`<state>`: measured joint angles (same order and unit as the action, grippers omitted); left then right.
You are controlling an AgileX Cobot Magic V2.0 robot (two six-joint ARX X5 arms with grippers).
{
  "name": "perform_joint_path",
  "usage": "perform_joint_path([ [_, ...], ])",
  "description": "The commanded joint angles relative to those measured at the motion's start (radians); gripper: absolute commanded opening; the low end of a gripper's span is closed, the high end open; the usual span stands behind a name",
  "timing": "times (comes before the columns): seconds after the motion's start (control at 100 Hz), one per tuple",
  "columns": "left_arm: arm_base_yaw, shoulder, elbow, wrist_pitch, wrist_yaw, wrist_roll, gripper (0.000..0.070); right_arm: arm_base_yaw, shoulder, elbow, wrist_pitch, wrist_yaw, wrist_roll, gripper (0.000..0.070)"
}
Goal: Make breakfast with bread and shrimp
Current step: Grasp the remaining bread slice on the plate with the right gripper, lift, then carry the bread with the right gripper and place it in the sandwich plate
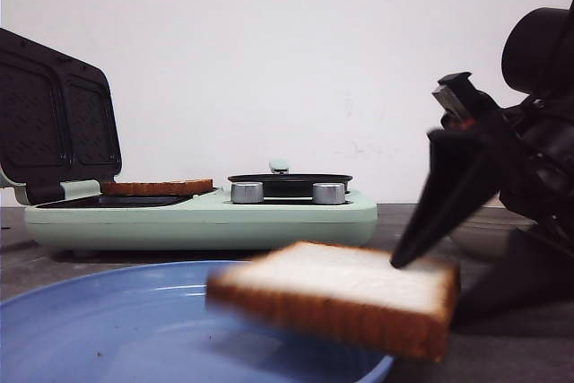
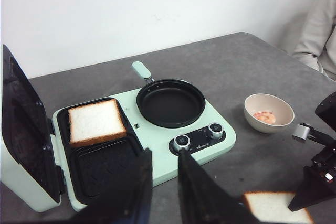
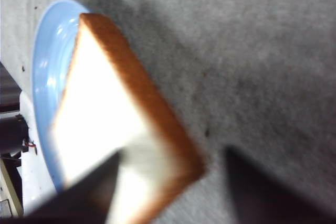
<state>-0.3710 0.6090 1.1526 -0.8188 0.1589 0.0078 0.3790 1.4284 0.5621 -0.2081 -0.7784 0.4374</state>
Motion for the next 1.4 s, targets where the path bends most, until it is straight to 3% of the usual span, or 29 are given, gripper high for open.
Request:
perform_joint_path([
  [0.0,-0.006,0.005,0.014,0.011,0.000,-0.005,0.0005,0.005,0.007,0.009,0.037,-0.002,0.029,0.0000],
  [0.3,-0.018,0.005,0.014,0.007,0.000,0.000,0.0005,0.027,-0.100,0.081,0.163,-0.014,0.131,0.0000],
  [0.58,-0.024,0.005,0.014,0.008,0.000,0.000,0.0005,0.056,-0.092,0.356,0.163,-0.015,0.166,0.0000],
  [0.77,-0.024,0.005,0.014,0.015,0.000,0.000,0.0005,0.063,0.103,0.651,0.105,-0.101,0.163,0.0000],
  [0.96,-0.024,0.005,0.014,0.021,0.000,-0.002,0.0005,0.081,0.391,1.014,-0.070,-0.176,0.122,0.0000],
  [1.15,-0.024,0.003,0.014,0.014,0.000,-0.013,0.0005,0.110,0.626,1.305,-0.213,-0.191,0.092,0.0000],
  [1.39,-0.024,0.003,0.014,-0.005,0.000,-0.021,0.0005,0.156,0.814,1.466,-0.212,-0.180,0.094,0.0000],
])
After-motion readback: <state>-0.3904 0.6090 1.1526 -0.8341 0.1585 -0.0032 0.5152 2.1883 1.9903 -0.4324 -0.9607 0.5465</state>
